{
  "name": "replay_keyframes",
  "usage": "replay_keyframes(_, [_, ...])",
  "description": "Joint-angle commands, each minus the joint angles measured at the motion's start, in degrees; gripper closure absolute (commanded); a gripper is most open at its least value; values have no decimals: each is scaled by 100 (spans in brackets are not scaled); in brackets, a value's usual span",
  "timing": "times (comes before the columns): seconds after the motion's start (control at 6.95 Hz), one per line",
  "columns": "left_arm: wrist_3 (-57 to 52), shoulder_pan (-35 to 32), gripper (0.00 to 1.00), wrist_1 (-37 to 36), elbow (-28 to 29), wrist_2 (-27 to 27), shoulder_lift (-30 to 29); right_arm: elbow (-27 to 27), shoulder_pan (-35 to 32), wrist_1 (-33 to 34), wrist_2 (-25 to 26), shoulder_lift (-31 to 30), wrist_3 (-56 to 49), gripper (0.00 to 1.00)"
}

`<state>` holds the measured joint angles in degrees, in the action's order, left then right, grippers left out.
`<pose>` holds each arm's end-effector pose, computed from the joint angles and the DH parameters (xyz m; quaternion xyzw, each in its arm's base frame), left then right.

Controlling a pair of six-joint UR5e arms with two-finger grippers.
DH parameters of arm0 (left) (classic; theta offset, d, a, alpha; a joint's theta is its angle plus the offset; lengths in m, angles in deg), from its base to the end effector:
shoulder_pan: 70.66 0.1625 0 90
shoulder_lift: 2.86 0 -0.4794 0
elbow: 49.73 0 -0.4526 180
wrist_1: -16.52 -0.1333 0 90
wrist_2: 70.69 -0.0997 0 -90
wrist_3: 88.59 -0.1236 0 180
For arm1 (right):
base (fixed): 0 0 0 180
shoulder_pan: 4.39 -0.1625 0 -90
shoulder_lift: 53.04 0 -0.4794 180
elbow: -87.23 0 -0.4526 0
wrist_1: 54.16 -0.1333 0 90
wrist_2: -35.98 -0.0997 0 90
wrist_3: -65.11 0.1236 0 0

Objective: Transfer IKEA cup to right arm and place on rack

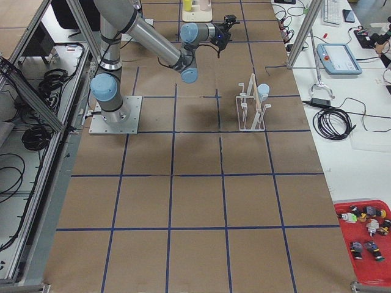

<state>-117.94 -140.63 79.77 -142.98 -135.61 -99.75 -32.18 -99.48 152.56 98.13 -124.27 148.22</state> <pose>0.0415 -0.6560 0.4800 -0.1097 -0.9602 0.2178 0.1363 0.2430 -0.5749 0.3319 0.3996 0.7086 -0.2541 0.5232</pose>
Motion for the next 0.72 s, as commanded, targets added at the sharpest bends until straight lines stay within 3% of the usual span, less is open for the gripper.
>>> replay_keyframes(0.0, [-97,-227,100,-1230,-323,1265,-76,5,8,-18,8,-40,12,0])
replay_keyframes(0.58, [-483,-368,100,-4540,-1930,2657,-346,14,-1,61,-71,21,12,0])
